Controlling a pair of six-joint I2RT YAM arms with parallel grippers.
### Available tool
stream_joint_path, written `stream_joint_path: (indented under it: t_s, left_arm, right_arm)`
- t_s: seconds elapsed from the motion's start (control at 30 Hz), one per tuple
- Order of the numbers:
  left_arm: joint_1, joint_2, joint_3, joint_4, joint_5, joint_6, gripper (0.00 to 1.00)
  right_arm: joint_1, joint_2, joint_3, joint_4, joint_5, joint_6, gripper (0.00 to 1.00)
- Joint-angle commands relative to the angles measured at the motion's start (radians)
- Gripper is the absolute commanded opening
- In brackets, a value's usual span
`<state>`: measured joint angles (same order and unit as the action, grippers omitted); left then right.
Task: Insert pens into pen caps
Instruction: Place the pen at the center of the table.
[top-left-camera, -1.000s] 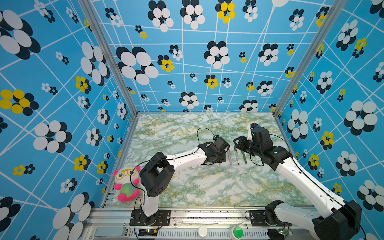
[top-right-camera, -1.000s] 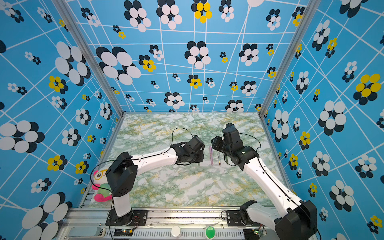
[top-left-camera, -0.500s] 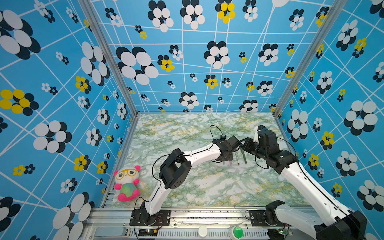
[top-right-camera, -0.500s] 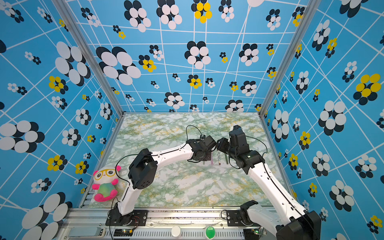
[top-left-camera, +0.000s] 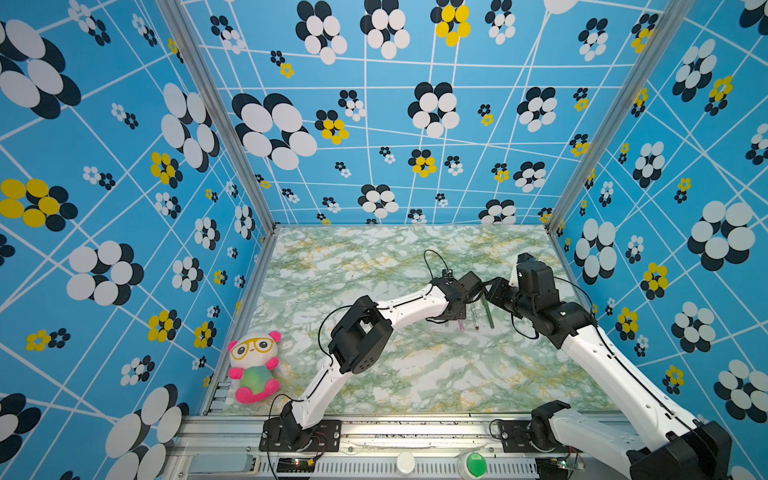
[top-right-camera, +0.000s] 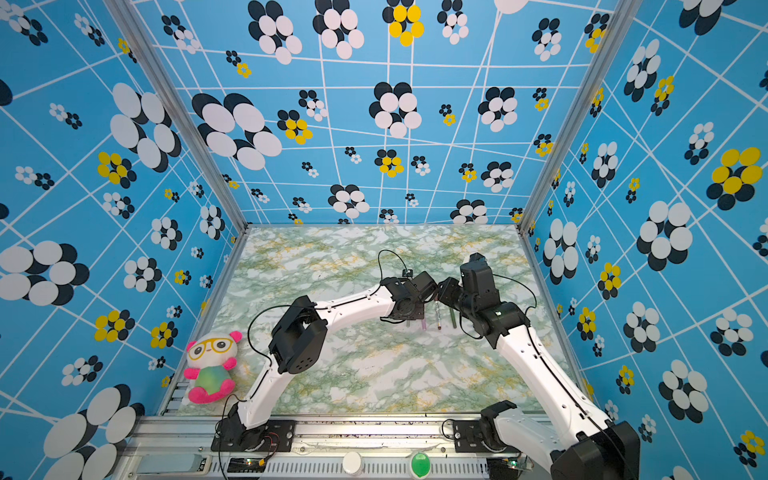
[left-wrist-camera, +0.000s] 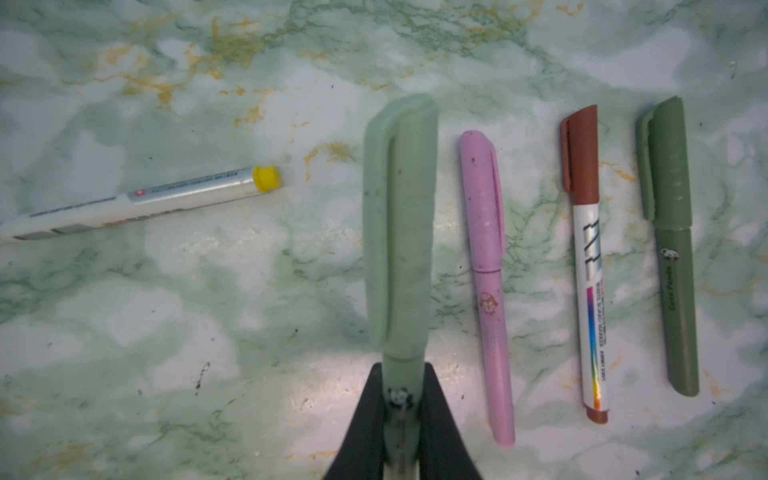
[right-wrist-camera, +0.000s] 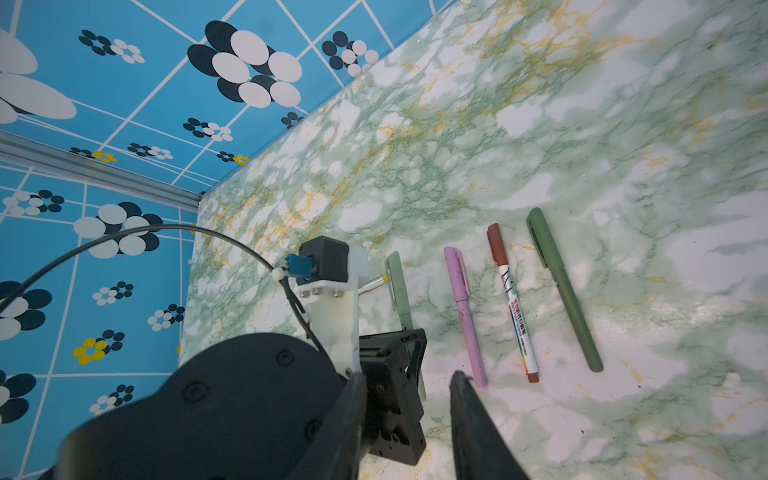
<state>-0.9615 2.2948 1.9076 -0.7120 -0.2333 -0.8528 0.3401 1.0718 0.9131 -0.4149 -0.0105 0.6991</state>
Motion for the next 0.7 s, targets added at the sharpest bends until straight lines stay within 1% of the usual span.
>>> stream_joint_path:
  t_s: [0.0, 0.33, 0.67]
  left_arm:
    - [-0.011, 0.049, 0.034, -0.033, -0.030, 0.006, 0.00]
    - [-0.008, 0.070, 0.038, -0.041, -0.044, 0.003, 0.00]
    - [-0.005, 0.100, 0.038, -0.040, -0.028, -0.005, 0.00]
  right_arm:
    - [0.004, -0.004, 0.001, 0.026, -0.054, 0.003, 0.36]
    - [-0.011, -0.004, -0.013, 0.034, -0.057, 0.000, 0.36]
    - [-0.024, -0.007, -0.017, 0.036, -0.062, -0.001, 0.36]
